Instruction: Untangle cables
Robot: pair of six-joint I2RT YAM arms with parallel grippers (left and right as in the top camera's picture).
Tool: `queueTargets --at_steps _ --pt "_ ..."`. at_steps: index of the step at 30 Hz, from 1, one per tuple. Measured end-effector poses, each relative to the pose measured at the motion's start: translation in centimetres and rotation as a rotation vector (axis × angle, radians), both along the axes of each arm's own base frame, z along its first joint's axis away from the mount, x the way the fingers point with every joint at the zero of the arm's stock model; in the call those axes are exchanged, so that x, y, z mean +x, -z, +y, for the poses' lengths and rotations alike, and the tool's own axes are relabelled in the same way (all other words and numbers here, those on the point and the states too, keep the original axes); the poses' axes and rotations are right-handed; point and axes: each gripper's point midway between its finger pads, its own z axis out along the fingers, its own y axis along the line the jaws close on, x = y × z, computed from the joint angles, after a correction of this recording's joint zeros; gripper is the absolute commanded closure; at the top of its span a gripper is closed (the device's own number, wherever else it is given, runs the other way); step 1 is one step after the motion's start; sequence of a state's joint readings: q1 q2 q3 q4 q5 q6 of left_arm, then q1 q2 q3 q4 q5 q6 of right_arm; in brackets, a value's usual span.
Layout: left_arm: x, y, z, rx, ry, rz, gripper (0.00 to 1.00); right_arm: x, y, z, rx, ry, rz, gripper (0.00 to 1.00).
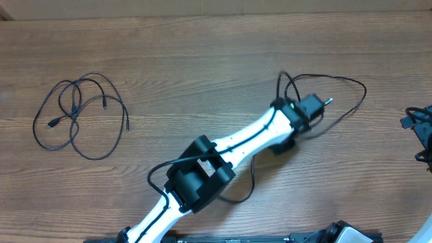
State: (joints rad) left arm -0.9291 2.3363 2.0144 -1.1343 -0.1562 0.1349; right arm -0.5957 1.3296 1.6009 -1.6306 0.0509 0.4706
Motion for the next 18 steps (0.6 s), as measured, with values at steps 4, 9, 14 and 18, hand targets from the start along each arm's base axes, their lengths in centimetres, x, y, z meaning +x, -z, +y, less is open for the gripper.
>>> queueTargets --at_steps 4,9,14,18 --pt "5.9 -6.1 3.9 -0.026 -0.208 -0.156 0.96 0.0 0.0 0.0 0.000 0.000 0.000 0.00" --pt "12.3 -17.8 17.4 -0.088 -0.639 -0.377 0.96 0.0 0.0 0.0 0.000 0.000 -0.001 0.00" --pt "9.6 -23.5 33.8 -0.014 -1.091 -0.412 0.96 0.1 0.0 -0.1 -0.002 0.000 -0.006 0.00" --pt "5.4 -24.2 43.6 0.086 -1.401 -0.368 0.96 0.2 0.0 -0.1 -0.003 -0.001 -0.007 0.00"
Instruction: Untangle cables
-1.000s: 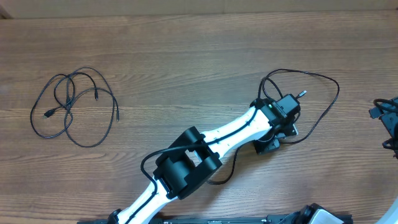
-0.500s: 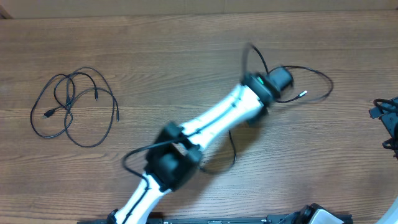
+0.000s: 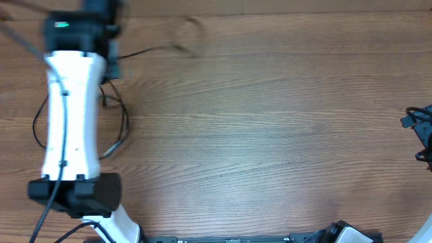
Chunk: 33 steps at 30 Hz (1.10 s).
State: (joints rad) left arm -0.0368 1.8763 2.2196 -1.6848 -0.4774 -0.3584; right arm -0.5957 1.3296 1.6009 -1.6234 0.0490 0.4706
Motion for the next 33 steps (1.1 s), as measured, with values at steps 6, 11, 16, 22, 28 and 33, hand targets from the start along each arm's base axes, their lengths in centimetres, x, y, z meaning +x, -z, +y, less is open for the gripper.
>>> queueTargets --at_steps 6,11,16,22,28,33 --pt "-3.2 0.0 9.4 -0.036 -0.302 -0.024 0.96 0.0 0.0 0.0 0.000 0.000 0.000 0.00" --pt "-7.4 -1.7 14.3 -0.049 -0.479 -0.090 0.96 0.0 0.0 0.0 -0.001 0.000 -0.001 0.00" --pt "-11.4 -5.5 15.3 -0.054 -0.568 -0.233 0.96 0.1 0.0 -0.1 -0.003 0.000 -0.005 0.00" --pt "-11.8 -8.4 14.7 -0.061 -0.559 -0.386 0.96 0.2 -0.1 -0.1 -0.004 0.000 -0.007 0.00" --pt "-8.8 -9.5 15.9 -0.046 -0.536 -0.497 0.96 0.2 -0.1 -0.1 -0.004 0.000 -0.007 0.00" --pt "-4.6 -8.4 17.4 -0.071 -0.507 -0.543 0.93 0.2 -0.1 -0.1 -0.004 0.001 -0.007 0.00"
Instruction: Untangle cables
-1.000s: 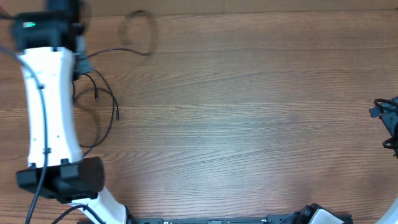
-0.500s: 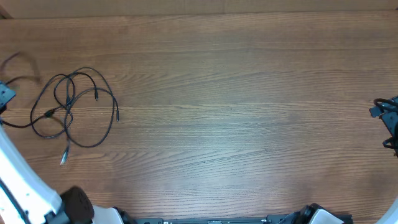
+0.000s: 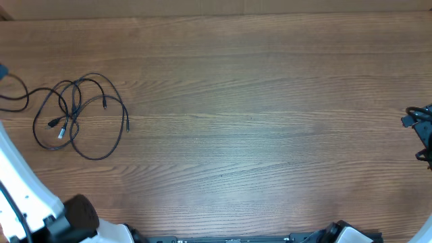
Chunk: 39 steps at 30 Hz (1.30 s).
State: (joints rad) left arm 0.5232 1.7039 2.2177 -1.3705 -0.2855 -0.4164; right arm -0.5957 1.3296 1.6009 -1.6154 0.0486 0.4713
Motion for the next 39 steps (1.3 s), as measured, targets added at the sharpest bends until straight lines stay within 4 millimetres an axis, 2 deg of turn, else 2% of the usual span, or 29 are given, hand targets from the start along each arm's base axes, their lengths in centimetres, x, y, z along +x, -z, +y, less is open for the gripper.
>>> queueTargets --at_steps 1,3,4,6,9,15,21,24,27,29,30,32,35,39 --pt "0.6 0.5 0.2 -0.009 0.005 0.005 0.66 0.0 0.0 0.0 0.000 0.000 0.001 0.00" --pt "1.8 2.2 0.6 -0.033 0.020 0.037 0.31 0.0 0.0 0.0 0.000 -0.001 0.001 0.00" --pt "2.1 2.7 0.8 -0.038 0.025 0.049 0.22 0.0 0.0 0.0 0.000 -0.001 0.001 0.00" --pt "2.6 3.9 1.0 -0.052 0.036 0.080 0.16 0.0 0.0 0.0 0.000 0.000 0.001 0.00" --pt "2.8 5.5 1.0 -0.082 0.046 0.129 0.13 0.0 0.0 0.0 0.000 -0.001 0.001 0.00" --pt "3.0 5.8 0.6 -0.101 0.063 0.131 0.14 0.0 0.0 0.0 0.000 -0.001 0.000 0.00" --pt "5.3 5.9 -2.1 -0.155 0.235 0.091 0.14 0.1 0.0 0.0 -0.001 -0.001 -0.003 0.00" --pt "7.5 5.6 -5.3 -0.169 0.407 0.069 0.14 0.3 0.0 0.1 0.006 -0.005 -0.012 0.00" --pt "9.7 5.4 -10.5 -0.175 0.641 0.060 0.10 0.8 -0.1 0.4 0.025 -0.024 -0.037 0.00" --pt "10.6 5.4 -13.8 -0.169 0.777 0.066 0.00 1.6 -0.3 1.0 0.047 -0.069 -0.073 0.00" --pt "10.8 5.5 -15.9 -0.168 0.854 0.080 0.00 2.1 -0.4 1.4 0.063 -0.105 -0.096 0.00" --pt "10.6 5.9 -19.0 -0.174 0.947 0.119 0.00 3.1 -0.6 2.4 0.086 -0.185 -0.134 0.00" --pt "9.1 7.0 -21.8 -0.191 0.993 0.214 0.00 5.2 -0.9 5.5 0.116 -0.371 -0.181 0.00" --pt "6.9 8.1 -22.1 -0.216 0.927 0.327 0.00 7.8 -0.5 10.2 0.138 -0.622 -0.187 0.00"
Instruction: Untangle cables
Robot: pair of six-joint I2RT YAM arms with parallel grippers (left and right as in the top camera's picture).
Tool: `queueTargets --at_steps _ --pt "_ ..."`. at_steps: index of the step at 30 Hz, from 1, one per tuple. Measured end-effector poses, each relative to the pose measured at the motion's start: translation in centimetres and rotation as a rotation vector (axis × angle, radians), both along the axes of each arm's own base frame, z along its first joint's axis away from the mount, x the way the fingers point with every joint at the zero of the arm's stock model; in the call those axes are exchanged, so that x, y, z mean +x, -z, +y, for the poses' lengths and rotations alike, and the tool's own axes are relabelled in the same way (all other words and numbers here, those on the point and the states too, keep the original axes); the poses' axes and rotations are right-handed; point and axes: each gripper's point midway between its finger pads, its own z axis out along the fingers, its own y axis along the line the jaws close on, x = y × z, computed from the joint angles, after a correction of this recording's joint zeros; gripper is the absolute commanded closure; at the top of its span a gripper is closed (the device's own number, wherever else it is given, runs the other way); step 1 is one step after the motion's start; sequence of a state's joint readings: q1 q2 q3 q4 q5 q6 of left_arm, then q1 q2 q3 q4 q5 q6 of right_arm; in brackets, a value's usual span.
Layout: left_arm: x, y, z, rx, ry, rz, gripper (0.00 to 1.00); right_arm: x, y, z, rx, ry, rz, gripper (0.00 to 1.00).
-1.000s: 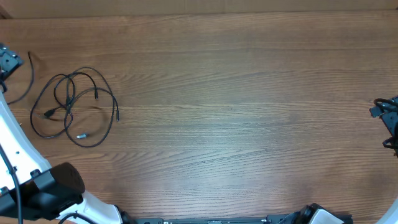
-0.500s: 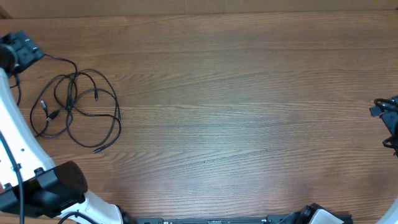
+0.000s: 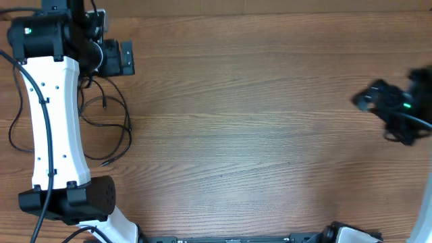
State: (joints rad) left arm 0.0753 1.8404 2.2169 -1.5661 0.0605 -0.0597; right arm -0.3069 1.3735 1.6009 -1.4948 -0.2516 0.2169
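A tangle of thin black cables (image 3: 120, 123) lies on the wooden table at the far left, mostly hidden under my white left arm (image 3: 54, 121). My left gripper (image 3: 113, 59) hangs over the upper edge of the tangle. Its jaws are seen from above and I cannot make out whether anything is between them. A loose cable end (image 3: 105, 162) pokes out to the lower right of the arm. My right gripper (image 3: 386, 102) hovers over bare table at the far right, blurred, with a green light on it.
The wooden table (image 3: 256, 135) stretches between the two arms. The left arm's black joint (image 3: 67, 202) sits near the front left, with its own supply cable (image 3: 9, 135) looping along the left edge. The table's far edge (image 3: 270, 7) runs along the top.
My left arm was almost out of the picture at the left edge and now lies across the cable tangle, gripper at its upper edge. My right gripper has come in from the right edge.
My left gripper was at the right of centre on a separate looped cable. Then it was at the far left above the tangle with a cable trailing behind. Then the arm was out at the left edge, the right-hand cable gone. Now it covers the tangle.
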Motion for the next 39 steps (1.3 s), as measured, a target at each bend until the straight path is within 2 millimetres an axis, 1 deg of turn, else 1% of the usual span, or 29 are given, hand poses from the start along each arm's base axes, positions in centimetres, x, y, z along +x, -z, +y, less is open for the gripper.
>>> queueTargets --at_steps 1,2,4,5,7,8,9,12,14,16,19,21,22,23,26,28,30,32,34,35,37,39 --pt "-0.6 0.2 0.0 0.006 -0.014 0.026 0.00 0.5 0.2 0.9 -0.001 -0.042 -0.001 0.00" --pt "-1.1 0.4 0.1 0.009 -0.024 0.047 0.00 1.3 0.6 2.4 -0.001 -0.110 -0.002 0.00" --pt "-1.9 0.7 0.3 0.013 -0.051 0.085 0.00 2.4 1.1 4.2 -0.006 -0.189 -0.005 0.00" --pt "-2.6 0.9 0.4 0.014 -0.066 0.115 0.00 3.4 1.8 5.7 -0.010 -0.250 -0.002 0.00" --pt "-2.9 1.0 0.5 0.012 -0.084 0.125 0.00 4.9 3.0 8.0 -0.021 -0.334 0.001 0.00" --pt "-2.9 1.0 0.5 0.011 -0.094 0.125 0.00 5.4 3.6 8.7 -0.023 -0.360 0.008 0.00" --pt "-2.9 1.0 0.5 0.007 -0.107 0.126 0.00 6.3 4.6 9.9 -0.025 -0.396 0.015 0.00" --pt "-2.9 1.0 0.2 0.003 -0.114 0.128 0.00 6.6 6.7 11.2 -0.024 -0.439 0.081 0.00" --pt "-3.0 1.4 -0.2 0.002 -0.108 0.141 0.00 5.9 7.9 11.4 -0.019 -0.450 0.148 0.00" --pt "-3.4 2.0 -0.7 0.003 -0.098 0.166 0.00 5.2 8.2 11.3 -0.018 -0.450 0.184 0.00" --pt "-4.8 3.4 -1.3 0.007 -0.081 0.226 0.00 3.4 8.5 10.7 -0.029 -0.444 0.265 0.00" --pt "-6.3 4.3 -1.5 0.009 -0.074 0.270 0.00 2.1 8.6 10.4 -0.036 -0.442 0.321 0.00" --pt "-6.7 4.5 -1.5 0.010 -0.074 0.282 0.00 1.6 8.7 10.2 -0.039 -0.441 0.345 0.00" --pt "-8.4 5.3 -1.6 0.010 -0.073 0.318 0.00 1.0 8.7 10.0 -0.044 -0.440 0.372 0.00" --pt "-11.5 6.7 -1.7 0.009 -0.069 0.387 0.00 -0.2 9.3 9.8 -0.043 -0.439 0.424 0.00" --pt "-13.9 7.7 -1.7 0.011 -0.065 0.437 0.00 -1.2 10.4 9.6 -0.042 -0.440 0.470 0.00" --pt "-15.5 8.3 -1.8 0.008 -0.064 0.461 0.00 -1.9 11.5 9.5 -0.042 -0.440 0.495 0.00" --pt "-17.0 8.8 -1.8 0.007 -0.063 0.475 0.00 -2.6 12.7 9.4 -0.046 -0.437 0.496 0.00" --pt "-18.3 8.8 -1.8 0.007 -0.063 0.454 0.00 -3.2 13.2 9.3 -0.050 -0.432 0.477 0.00" --pt "-18.5 8.7 -1.8 0.006 -0.063 0.422 0.00 -3.4 13.3 9.3 -0.055 -0.425 0.444 0.00" --pt "-18.8 8.2 -1.8 0.005 -0.064 0.347 0.00 -3.7 13.0 9.3 -0.062 -0.414 0.385 0.00" --pt "-18.9 7.2 -1.8 0.005 -0.064 0.240 0.00 -3.7 12.3 9.3 -0.073 -0.400 0.280 0.00"
